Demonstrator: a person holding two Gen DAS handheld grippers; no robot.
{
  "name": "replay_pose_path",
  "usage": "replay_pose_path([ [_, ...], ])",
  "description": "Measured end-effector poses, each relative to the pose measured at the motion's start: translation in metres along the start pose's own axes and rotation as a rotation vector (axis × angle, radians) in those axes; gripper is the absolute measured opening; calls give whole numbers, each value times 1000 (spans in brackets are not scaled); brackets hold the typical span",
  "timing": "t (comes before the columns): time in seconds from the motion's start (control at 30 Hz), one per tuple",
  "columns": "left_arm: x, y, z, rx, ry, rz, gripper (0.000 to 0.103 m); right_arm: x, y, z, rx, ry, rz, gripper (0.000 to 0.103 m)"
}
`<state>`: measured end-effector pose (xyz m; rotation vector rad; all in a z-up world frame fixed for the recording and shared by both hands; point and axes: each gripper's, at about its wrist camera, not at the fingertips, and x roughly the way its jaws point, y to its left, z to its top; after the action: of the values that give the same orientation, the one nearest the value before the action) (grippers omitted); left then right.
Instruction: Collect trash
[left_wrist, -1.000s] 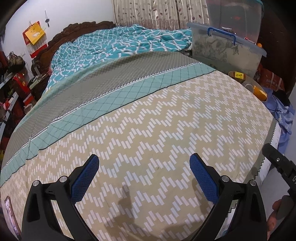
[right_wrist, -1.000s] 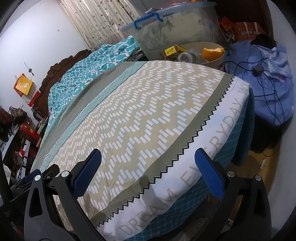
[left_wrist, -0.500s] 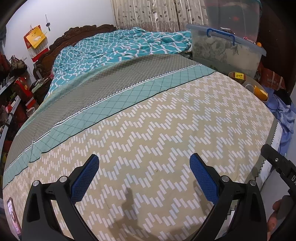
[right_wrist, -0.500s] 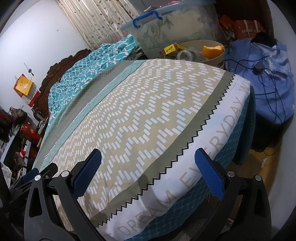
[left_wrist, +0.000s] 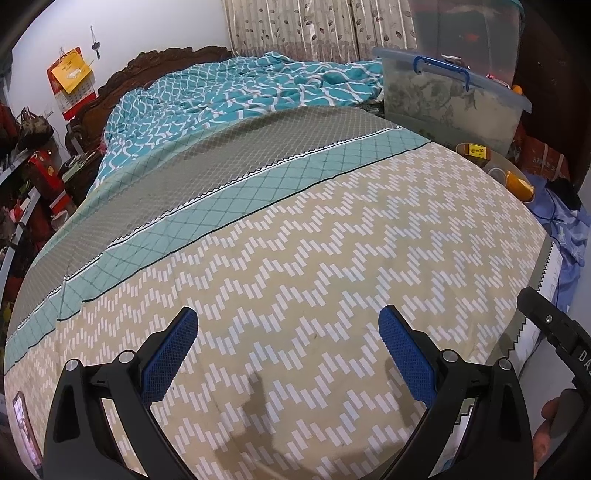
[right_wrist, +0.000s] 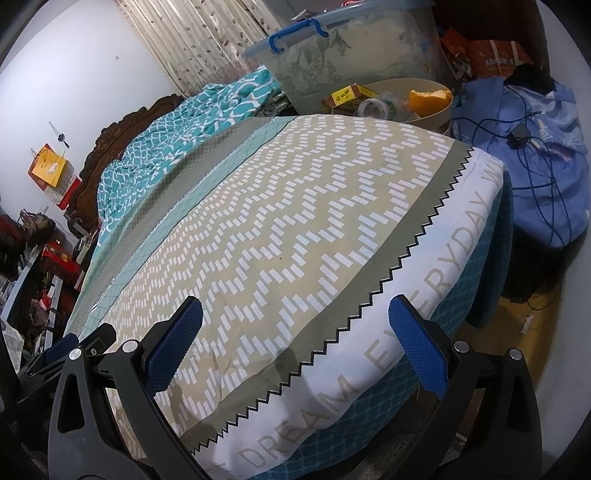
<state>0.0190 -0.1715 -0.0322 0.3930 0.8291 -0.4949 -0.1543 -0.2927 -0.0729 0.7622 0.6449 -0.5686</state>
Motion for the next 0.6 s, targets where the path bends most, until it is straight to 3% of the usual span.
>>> replay_pose_path([
  [0.6,-4,6,-1,-4,-5,30,95,-2,3,-2,-8,8,0,100],
])
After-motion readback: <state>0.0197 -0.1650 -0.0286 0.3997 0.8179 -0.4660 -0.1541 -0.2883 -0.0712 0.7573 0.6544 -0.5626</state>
